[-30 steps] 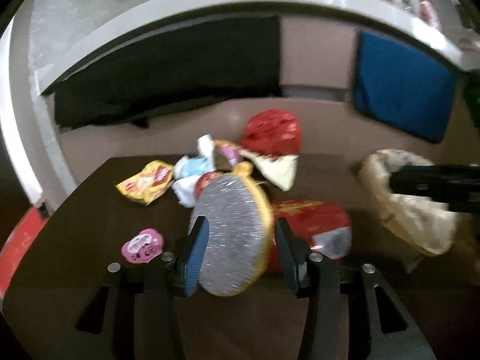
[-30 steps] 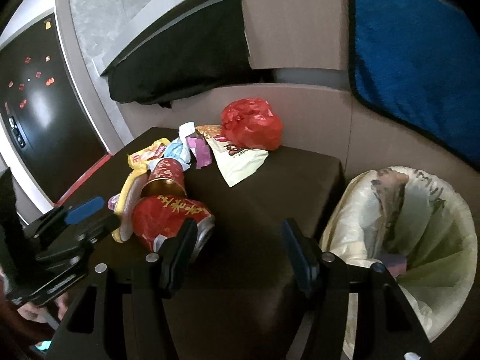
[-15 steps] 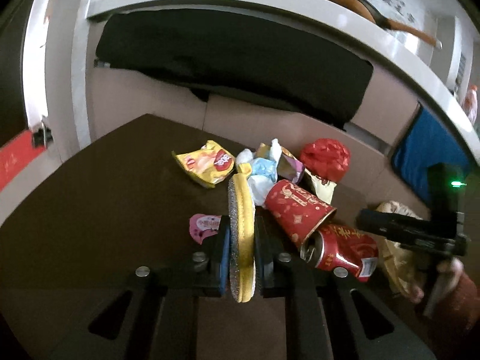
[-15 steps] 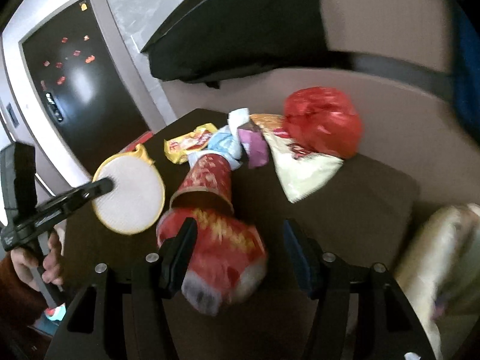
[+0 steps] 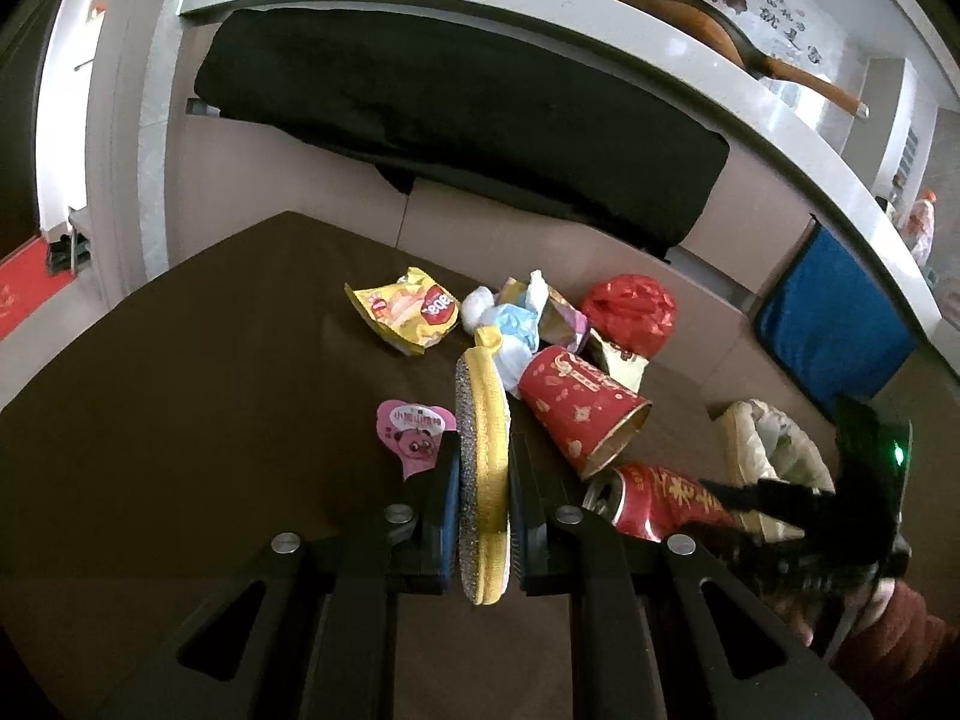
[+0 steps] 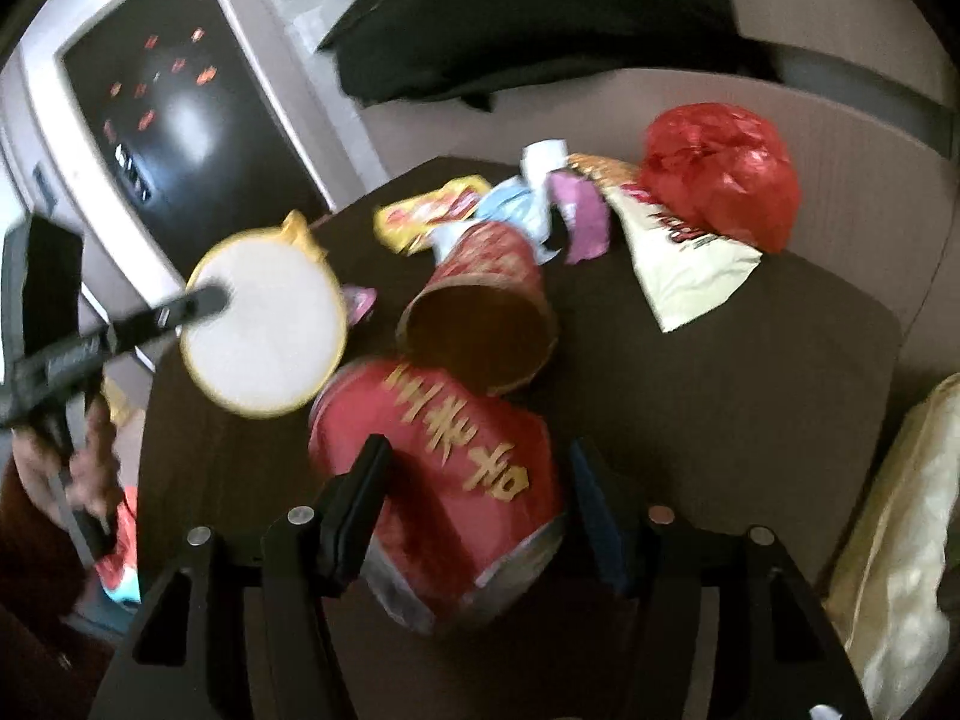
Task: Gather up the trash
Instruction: 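Grasp the red can with the right gripper while the left gripper holds the lid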
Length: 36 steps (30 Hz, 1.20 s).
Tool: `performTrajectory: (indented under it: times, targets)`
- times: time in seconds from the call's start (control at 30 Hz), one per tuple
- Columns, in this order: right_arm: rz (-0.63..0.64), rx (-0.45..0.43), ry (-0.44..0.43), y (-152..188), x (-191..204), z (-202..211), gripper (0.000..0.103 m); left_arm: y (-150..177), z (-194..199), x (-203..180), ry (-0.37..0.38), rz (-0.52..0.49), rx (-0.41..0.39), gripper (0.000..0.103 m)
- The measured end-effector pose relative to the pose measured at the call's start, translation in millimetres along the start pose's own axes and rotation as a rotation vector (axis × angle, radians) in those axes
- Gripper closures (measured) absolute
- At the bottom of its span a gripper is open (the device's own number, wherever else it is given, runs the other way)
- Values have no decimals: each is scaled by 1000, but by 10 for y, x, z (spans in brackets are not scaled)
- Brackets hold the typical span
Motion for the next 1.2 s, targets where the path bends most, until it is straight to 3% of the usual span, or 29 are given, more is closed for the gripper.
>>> performTrajectory:
  times: [0.33, 0.47, 0.63, 0.77, 1.0, 1.2]
  targets:
    - [-3, 52, -11, 226, 214, -230, 39, 27, 175, 102, -16, 16, -16, 88]
    - [9, 36, 30, 124, 197, -301, 40, 51, 171, 116, -27, 15, -16, 88]
    - [-39, 8, -30, -80, 139, -348, 41, 74, 88, 126, -35, 28, 5, 88]
    - [-42, -14, -41, -156, 143, -296, 66, 84, 83, 120, -35, 28, 5, 89]
    - [63, 16, 52, -135, 268, -165, 67, 78, 134, -71, -41, -28, -27, 89]
    - [103, -74, 120, -256, 304, 190, 67, -104, 328, -316, -41, -68, -104, 89]
Point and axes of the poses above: each gripper's, at about its wrist camera, not at the fingertips, and z roughly against the way its jaws point, x to its left, y to its underside, the point moved 4 cm from there along -z, roughly the way its jaws point, and after that the axes turned 11 degrees about -y, right-handed, at the moved point
